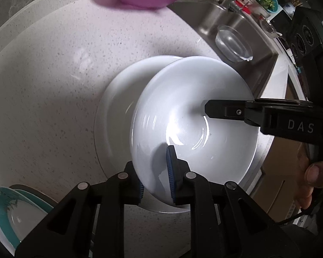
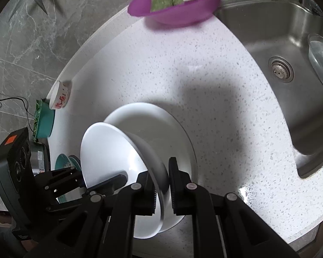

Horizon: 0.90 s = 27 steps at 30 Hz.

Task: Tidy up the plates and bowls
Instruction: 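Lower the white bowl onto the white plate and open both grippers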

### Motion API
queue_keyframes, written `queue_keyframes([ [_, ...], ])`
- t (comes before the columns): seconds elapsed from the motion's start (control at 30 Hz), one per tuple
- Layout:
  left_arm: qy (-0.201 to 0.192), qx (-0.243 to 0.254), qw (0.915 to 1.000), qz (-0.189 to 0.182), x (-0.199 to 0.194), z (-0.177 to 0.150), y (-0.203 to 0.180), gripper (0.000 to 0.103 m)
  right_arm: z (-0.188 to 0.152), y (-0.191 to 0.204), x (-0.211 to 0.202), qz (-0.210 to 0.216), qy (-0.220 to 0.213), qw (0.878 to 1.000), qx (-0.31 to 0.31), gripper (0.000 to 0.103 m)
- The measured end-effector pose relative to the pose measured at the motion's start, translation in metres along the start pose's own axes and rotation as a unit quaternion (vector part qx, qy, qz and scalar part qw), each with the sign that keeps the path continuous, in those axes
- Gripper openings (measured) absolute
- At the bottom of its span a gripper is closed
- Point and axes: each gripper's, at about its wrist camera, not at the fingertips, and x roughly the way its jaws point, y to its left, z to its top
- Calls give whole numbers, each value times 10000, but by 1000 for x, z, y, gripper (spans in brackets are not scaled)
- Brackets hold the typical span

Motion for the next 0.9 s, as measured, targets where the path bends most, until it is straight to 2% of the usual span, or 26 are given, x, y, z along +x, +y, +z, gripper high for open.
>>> queue_keyframes([
  [0.33, -59, -128, 9998, 116, 12, 9, 5, 20, -1, 6, 14, -213, 29, 9995, -214, 12],
  [0.4, -122, -179, 9998, 37, 8, 9, 6, 27, 1, 9, 15, -342, -9, 9989, -313, 11],
  [0.47, -148, -197, 9997, -50, 5, 8, 8, 30, 2, 10, 15, -453, -47, 9981, -424, 11],
  [0.7, -473, -178, 9984, -264, -22, 4, 10, 70, 4, 9, 16, -474, -20, 9979, -449, 9],
  [0.9, -756, -443, 9953, -421, -48, 1, 28, 71, 6, 9, 16, -497, -14, 9975, -501, 7],
])
